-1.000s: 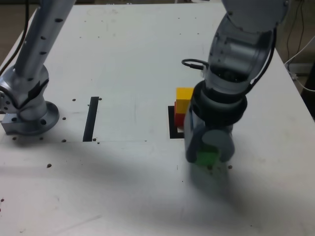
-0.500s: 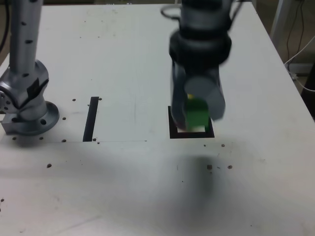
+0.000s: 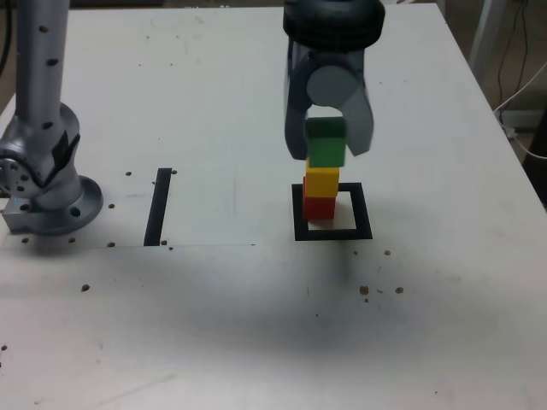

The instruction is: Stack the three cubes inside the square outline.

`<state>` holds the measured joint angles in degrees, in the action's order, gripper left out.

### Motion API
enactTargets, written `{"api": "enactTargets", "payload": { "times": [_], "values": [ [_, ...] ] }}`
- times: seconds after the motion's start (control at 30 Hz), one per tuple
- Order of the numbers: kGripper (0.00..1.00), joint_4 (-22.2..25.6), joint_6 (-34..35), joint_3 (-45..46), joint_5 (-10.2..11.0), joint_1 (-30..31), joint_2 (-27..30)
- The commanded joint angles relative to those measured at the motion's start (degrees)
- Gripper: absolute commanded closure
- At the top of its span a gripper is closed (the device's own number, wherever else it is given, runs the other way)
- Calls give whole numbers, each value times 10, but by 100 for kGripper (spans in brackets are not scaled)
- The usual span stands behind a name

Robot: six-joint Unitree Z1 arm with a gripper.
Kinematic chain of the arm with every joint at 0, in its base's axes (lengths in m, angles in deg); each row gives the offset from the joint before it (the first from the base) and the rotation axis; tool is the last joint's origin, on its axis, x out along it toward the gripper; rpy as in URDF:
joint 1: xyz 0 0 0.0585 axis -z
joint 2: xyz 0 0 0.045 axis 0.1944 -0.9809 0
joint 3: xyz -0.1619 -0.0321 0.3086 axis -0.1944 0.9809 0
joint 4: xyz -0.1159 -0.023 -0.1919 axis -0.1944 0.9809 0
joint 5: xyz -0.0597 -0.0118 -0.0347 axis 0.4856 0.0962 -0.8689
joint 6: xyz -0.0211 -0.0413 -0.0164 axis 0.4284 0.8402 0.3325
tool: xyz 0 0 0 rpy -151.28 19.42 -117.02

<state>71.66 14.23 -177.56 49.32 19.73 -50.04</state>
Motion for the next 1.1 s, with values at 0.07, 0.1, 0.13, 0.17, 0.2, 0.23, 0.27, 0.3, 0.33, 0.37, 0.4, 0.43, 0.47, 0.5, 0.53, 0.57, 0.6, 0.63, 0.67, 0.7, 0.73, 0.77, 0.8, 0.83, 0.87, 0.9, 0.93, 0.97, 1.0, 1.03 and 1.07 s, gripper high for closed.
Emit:
{"api": "enactTargets", "payload": {
  "times": [0.07, 0.1, 0.13, 0.17, 0.2, 0.23, 0.27, 0.3, 0.33, 0.37, 0.4, 0.43, 0.47, 0.5, 0.53, 0.57, 0.6, 0.63, 0.67, 0.7, 0.73, 0.77, 0.8, 0.83, 0.87, 0.9, 0.93, 0.97, 1.0, 1.03, 1.07],
  "values": [
    [83, -9, -10, 30, 7, -24, 3],
    [83, -10, -12, 35, 8, -28, 3],
    [83, -10, -14, 39, 9, -32, 3],
    [83, -11, -16, 41, 10, -35, 3],
    [83, -11, -17, 43, 11, -37, 2],
    [83, -12, -18, 44, 11, -38, 1],
    [83, -13, -19, 44, 12, -39, 1],
    [83, -14, -19, 44, 12, -39, 0],
    [83, -15, -19, 45, 13, -39, -1],
    [83, -17, -20, 45, 14, -39, -2],
    [83, -18, -20, 46, 15, -39, -3],
    [83, -19, -20, 47, 16, -39, -4],
    [83, -21, -20, 48, 17, -39, -5],
    [83, -22, -20, 49, 18, -39, -5],
    [83, -23, -20, 49, 19, -39, -6],
    [83, -25, -20, 49, 20, -39, -6],
    [83, -26, -20, 48, 20, -39, -7],
    [83, -28, -20, 48, 21, -39, -8],
    [83, -29, -20, 48, 21, -39, -9],
    [83, -31, -20, 49, 21, -39, -10],
    [83, -32, -20, 49, 21, -39, -11],
    [82, -34, -20, 50, 21, -39, -12],
    [81, -35, -20, 50, 21, -39, -13],
    [80, -37, -20, 50, 20, -39, -14],
    [79, -38, -20, 50, 20, -39, -14],
    [78, -39, -20, 50, 19, -39, -15],
    [77, -41, -20, 50, 19, -39, -16],
    [75, -42, -20, 50, 18, -39, -16],
    [75, -43, -20, 50, 18, -39, -17],
    [74, -44, -20, 50, 17, -39, -17],
    [74, -45, -20, 50, 17, -39, -17]
  ]
}}
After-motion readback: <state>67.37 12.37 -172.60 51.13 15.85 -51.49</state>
